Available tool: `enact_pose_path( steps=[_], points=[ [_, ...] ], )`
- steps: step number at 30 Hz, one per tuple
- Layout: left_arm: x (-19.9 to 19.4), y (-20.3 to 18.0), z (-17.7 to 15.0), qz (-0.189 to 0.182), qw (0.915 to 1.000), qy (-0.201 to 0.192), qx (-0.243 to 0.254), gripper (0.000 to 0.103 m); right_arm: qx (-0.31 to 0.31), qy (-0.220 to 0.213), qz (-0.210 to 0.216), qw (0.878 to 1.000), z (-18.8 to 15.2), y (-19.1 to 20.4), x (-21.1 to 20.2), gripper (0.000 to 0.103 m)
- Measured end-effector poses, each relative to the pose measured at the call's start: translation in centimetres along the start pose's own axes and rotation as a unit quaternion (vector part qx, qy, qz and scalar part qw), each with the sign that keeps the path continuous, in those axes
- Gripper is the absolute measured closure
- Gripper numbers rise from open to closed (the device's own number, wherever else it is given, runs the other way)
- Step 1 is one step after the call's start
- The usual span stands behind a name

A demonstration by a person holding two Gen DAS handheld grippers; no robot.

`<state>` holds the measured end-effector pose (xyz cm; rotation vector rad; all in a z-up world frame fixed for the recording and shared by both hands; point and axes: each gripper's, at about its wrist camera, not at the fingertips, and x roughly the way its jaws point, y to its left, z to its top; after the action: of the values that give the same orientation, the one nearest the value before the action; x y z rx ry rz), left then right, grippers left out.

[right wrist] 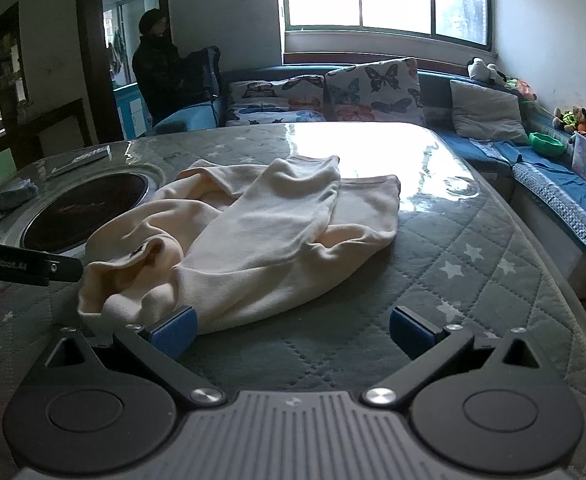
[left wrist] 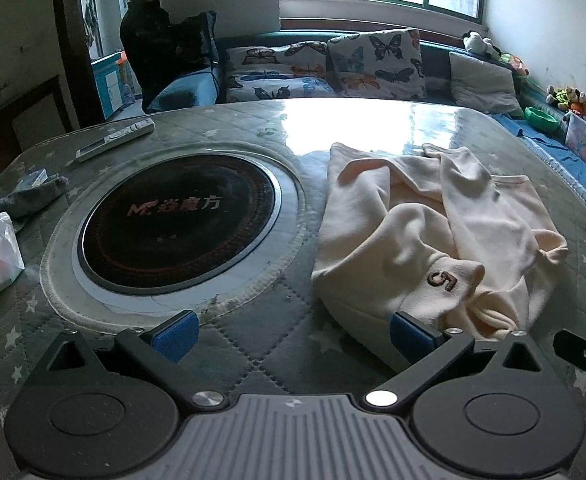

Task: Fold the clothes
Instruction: 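Move both grippers toward the crumpled cream sweatshirt on the table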

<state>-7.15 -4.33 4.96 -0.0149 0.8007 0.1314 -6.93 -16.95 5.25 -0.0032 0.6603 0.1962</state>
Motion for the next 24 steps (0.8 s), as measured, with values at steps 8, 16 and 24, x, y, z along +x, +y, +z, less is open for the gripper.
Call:
enact_pose_path(
  steps=[8,16,24],
  points=[
    [0.2,-0.3,0.1,-0.002,1.0000,0.004,0.005,0.000,-0.001,0.005,0.006,1.000,0.2,0.3,0.2,0.000],
    [0.4,-0.9,0.6,-0.007,0.9999,0.003,0.014,0.000,-0.007,0.006,0.011,1.000,0.8,0.4,0.4,0.000],
    [0.8,-1.4,1.0,-0.012,0.9997,0.007,0.022,0.000,-0.010,0.005,0.013,1.000,1.4,0.7,0.8,0.000]
  ],
)
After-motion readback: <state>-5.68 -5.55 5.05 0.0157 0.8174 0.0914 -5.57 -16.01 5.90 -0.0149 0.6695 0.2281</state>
